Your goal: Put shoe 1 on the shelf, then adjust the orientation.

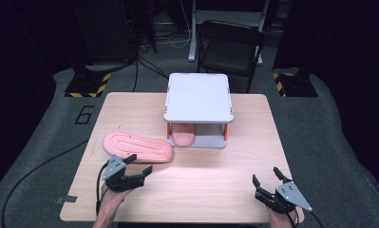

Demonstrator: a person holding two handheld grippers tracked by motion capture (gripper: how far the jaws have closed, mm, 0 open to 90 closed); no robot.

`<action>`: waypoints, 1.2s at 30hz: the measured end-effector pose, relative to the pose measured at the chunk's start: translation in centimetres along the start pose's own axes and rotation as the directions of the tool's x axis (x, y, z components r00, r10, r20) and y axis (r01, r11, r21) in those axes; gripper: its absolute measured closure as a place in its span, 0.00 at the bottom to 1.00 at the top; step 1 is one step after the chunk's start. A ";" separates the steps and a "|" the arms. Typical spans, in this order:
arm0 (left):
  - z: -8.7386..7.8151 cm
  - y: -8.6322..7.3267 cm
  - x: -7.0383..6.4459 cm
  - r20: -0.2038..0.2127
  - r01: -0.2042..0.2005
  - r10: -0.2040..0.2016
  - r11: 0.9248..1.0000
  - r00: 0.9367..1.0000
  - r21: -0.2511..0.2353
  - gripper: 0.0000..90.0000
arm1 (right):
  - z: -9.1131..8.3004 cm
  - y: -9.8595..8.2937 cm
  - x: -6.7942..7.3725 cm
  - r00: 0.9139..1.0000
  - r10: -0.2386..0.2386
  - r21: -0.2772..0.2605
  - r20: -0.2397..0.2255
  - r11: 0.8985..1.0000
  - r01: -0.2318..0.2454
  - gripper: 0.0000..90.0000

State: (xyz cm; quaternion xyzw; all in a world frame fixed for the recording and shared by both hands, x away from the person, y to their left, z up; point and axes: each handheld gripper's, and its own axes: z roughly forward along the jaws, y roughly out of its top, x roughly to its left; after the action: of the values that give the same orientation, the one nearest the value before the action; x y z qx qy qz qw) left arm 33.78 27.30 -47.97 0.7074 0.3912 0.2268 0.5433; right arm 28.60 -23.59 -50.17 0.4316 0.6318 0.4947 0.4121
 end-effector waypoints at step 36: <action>-0.6 1.5 4.4 -0.232 0.114 -0.116 0.993 0.966 -0.023 0.29 | 0.4 0.0 0.1 0.999 0.035 -0.008 -0.027 0.999 -0.035 0.19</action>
State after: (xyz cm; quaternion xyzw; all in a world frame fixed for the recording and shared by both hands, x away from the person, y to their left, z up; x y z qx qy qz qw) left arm 36.38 31.00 -46.86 0.6494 0.4914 0.2782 0.5094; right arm 28.96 -23.38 -50.23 0.4340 0.6275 0.5103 0.3969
